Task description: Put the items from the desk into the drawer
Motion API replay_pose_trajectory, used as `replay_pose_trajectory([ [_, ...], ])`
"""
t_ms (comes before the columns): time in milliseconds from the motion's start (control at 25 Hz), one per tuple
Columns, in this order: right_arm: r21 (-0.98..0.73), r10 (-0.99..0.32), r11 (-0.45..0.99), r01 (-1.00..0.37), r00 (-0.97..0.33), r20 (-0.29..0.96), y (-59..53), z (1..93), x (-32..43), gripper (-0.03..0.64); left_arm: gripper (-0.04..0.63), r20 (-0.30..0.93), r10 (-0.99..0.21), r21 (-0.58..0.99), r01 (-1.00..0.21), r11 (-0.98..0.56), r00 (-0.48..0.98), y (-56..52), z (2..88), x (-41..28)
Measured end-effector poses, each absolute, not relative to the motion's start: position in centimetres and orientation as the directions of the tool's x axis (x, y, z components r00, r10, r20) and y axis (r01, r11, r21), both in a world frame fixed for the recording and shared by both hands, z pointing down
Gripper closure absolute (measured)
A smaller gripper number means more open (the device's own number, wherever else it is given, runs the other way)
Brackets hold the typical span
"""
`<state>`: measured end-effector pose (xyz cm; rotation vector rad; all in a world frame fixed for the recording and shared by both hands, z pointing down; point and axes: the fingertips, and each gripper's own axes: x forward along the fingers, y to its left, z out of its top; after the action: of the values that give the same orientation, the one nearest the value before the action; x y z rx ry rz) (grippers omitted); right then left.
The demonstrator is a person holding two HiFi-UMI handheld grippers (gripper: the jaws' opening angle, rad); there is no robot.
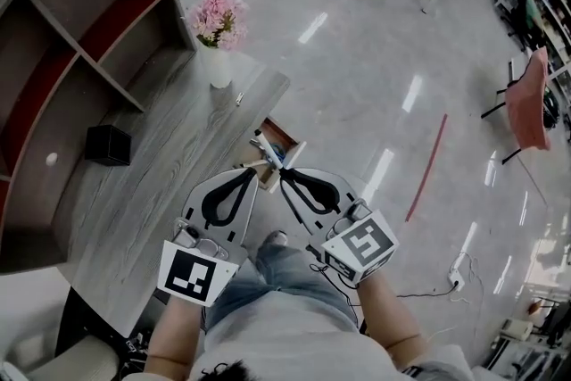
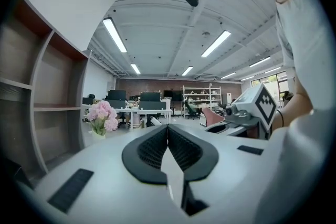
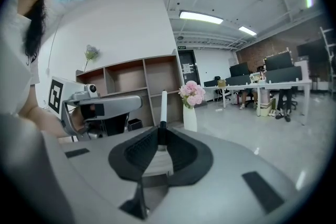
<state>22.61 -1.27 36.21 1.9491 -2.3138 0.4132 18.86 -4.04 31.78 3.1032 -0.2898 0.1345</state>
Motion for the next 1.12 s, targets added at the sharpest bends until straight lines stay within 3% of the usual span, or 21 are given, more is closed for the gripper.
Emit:
replay_pose_trajectory([
  [600,-0.190,-0.955,0.056,-0.980,-0.108,0.275,-4.0,41.8,27.2,0.555,0.584,0.104,-0.116,0.002,-0.117,-0.993,0.988,-6.4,32.3,23.4],
  [1120,-0.254,-0.884,-0.069,-0.965,-0.059,0.463,-6.8,53.1,27.9,0.555,0.584,0.182,-0.004,0.074,-0.018,-0.997,0.983,-10.1,37.1,24.9],
])
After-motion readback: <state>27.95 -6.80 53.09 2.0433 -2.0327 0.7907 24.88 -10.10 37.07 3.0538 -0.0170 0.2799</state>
